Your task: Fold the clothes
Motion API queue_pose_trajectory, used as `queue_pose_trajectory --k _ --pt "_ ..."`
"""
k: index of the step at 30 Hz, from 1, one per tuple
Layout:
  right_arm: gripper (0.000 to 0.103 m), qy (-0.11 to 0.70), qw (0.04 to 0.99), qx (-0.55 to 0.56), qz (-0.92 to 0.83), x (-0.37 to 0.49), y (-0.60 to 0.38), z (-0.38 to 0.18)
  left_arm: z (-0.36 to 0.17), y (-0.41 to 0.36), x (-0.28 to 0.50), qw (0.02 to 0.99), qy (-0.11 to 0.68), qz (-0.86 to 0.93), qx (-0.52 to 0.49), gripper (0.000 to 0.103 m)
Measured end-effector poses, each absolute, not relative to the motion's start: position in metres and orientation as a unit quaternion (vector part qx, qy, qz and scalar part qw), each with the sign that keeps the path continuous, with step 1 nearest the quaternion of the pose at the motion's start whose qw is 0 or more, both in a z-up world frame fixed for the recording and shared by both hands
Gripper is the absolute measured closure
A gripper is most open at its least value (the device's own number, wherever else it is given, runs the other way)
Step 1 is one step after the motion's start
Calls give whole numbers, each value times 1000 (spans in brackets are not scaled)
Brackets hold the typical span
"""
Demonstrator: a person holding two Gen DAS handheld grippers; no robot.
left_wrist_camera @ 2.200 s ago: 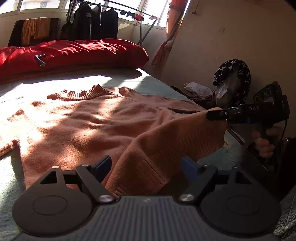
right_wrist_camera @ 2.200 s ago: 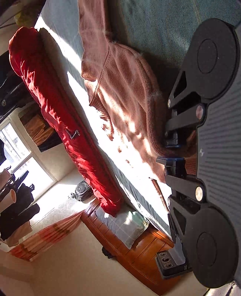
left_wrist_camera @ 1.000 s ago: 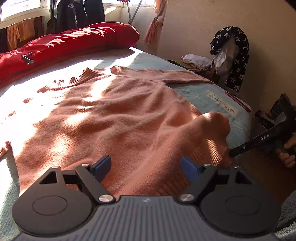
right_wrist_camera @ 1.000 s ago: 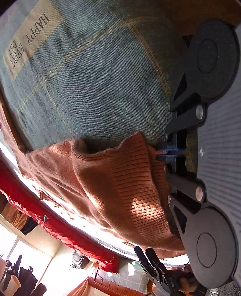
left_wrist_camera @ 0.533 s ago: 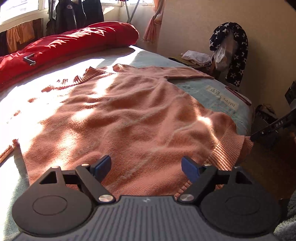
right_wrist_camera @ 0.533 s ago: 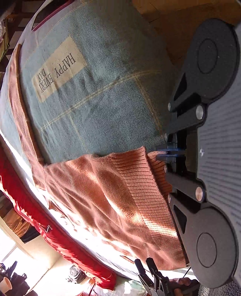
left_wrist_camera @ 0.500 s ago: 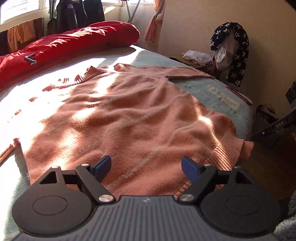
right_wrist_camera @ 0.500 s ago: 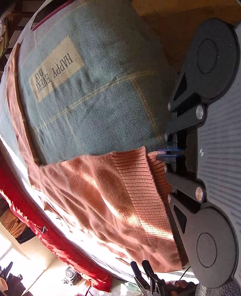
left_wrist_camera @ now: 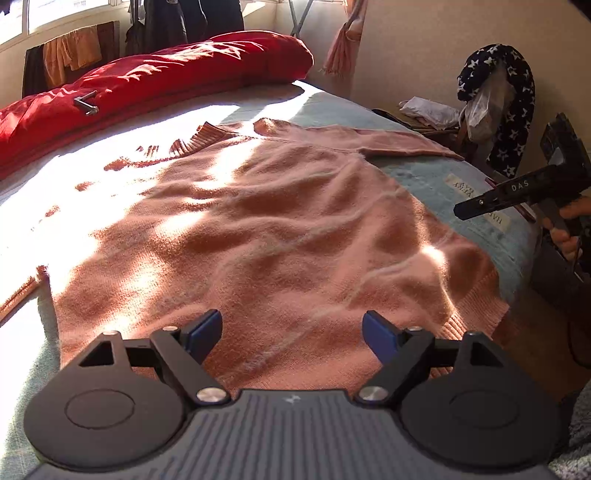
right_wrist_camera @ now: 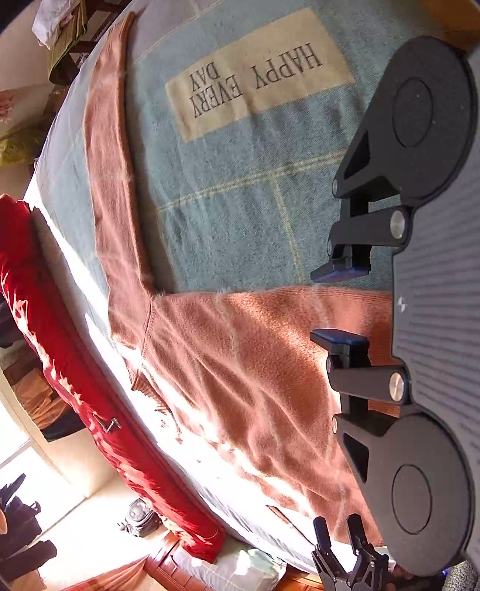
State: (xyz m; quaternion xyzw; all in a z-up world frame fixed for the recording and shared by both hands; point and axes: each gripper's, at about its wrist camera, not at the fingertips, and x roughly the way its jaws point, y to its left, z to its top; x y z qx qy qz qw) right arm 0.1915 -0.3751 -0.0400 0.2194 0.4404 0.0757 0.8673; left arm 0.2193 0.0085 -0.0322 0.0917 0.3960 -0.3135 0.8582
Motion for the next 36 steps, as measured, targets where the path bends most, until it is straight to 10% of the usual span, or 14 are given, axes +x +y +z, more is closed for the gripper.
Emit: queue_pose_trajectory --k 15,36 --pt "66 432 860 -15 272 292 -315 -67 -44 -6 197 876 459 -144 31 20" --pt "41 449 836 -41 312 336 -322 -68 -29 36 138 894 442 48 -61 20"
